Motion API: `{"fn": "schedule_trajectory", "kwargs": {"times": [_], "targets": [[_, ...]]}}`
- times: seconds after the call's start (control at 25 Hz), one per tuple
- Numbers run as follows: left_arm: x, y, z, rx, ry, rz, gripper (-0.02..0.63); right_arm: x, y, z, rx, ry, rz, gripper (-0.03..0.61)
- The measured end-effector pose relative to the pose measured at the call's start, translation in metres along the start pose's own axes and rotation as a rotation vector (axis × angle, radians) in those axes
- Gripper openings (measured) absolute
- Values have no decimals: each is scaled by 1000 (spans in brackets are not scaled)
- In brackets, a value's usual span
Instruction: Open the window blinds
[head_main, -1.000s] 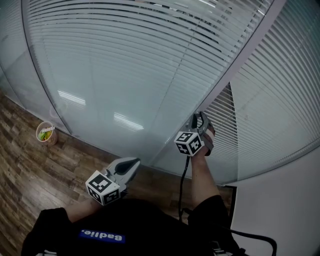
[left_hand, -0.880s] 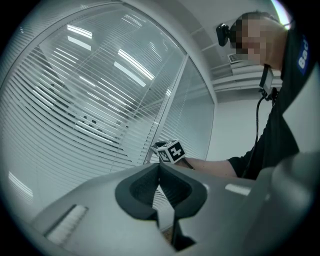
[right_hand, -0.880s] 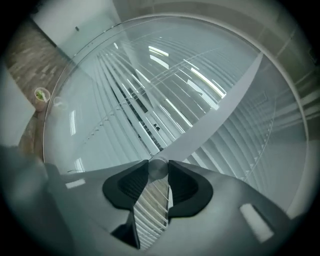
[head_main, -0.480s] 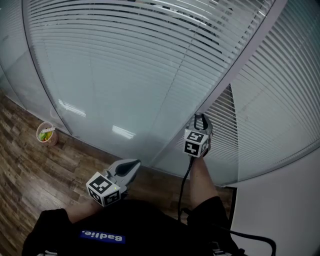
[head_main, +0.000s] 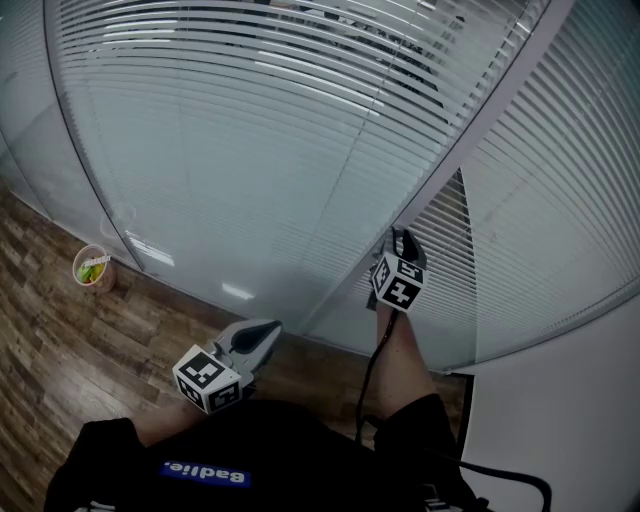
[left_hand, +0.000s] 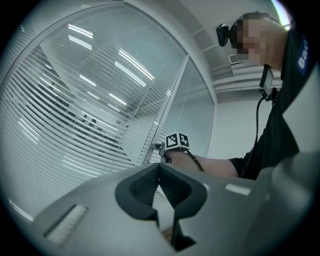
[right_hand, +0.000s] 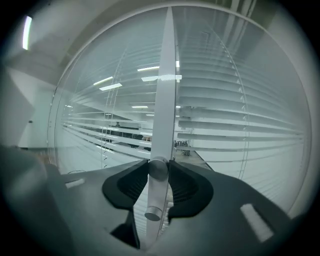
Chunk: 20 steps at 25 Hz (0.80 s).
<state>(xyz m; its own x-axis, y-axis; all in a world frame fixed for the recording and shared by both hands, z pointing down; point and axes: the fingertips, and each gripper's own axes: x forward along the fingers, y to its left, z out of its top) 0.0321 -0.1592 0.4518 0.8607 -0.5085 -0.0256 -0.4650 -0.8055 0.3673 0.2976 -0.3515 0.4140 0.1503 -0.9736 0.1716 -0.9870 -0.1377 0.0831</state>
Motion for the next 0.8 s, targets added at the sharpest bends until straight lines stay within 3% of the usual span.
{"fn": "schedule_trajectory", "kwargs": {"times": [0.08, 0.2, 0.52, 0.8], "targets": [[0, -1, 0, 1, 0, -1, 0, 0, 0, 0, -41, 4, -1, 133], [1, -1, -1, 0, 2, -3, 0, 0, 3, -2, -182, 24, -24, 135], [-1, -1, -6, -4, 6, -12, 0, -5, 20, -2, -722, 20, -136, 140], [0, -1, -6, -12, 8, -11, 0, -4, 23, -4, -939, 33, -186, 133]]}}
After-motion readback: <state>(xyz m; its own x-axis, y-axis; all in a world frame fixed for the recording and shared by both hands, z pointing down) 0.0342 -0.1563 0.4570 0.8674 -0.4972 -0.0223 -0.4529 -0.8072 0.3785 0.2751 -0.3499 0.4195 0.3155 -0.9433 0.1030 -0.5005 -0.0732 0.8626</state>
